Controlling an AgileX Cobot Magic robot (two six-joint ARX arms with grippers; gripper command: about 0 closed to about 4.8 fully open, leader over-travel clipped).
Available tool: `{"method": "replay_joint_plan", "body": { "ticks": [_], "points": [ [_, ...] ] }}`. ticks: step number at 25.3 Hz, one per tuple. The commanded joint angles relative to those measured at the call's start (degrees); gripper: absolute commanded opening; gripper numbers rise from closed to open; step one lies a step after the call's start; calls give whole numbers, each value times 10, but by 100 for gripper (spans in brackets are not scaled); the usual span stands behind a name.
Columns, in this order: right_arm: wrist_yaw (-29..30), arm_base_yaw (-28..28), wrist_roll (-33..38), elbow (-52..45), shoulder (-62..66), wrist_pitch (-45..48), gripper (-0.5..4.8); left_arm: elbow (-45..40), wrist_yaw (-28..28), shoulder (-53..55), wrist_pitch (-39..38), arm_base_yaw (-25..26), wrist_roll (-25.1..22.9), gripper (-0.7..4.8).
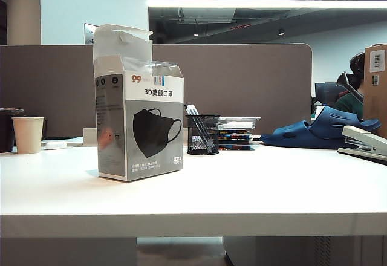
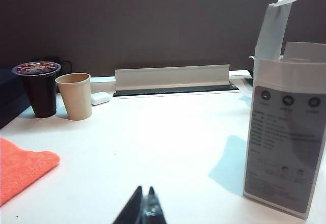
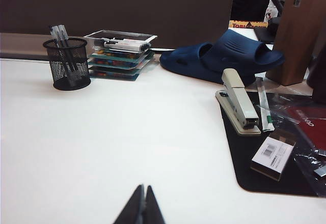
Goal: Put the mask into the mask box.
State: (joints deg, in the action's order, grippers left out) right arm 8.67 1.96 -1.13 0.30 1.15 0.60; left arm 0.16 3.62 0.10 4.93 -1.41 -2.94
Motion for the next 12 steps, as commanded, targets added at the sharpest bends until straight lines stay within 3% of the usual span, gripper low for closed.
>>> {"method": "replay_joint_plan", "body": {
  "ticks": [1, 12],
  "points": [
    [0, -1, 0, -3, 0, 5, -8, 3, 2, 0, -6, 1, 0, -6],
    [0, -1, 0, -3, 0, 5, -8, 3, 2, 0, -12, 1, 0, -6]
  ]
}}
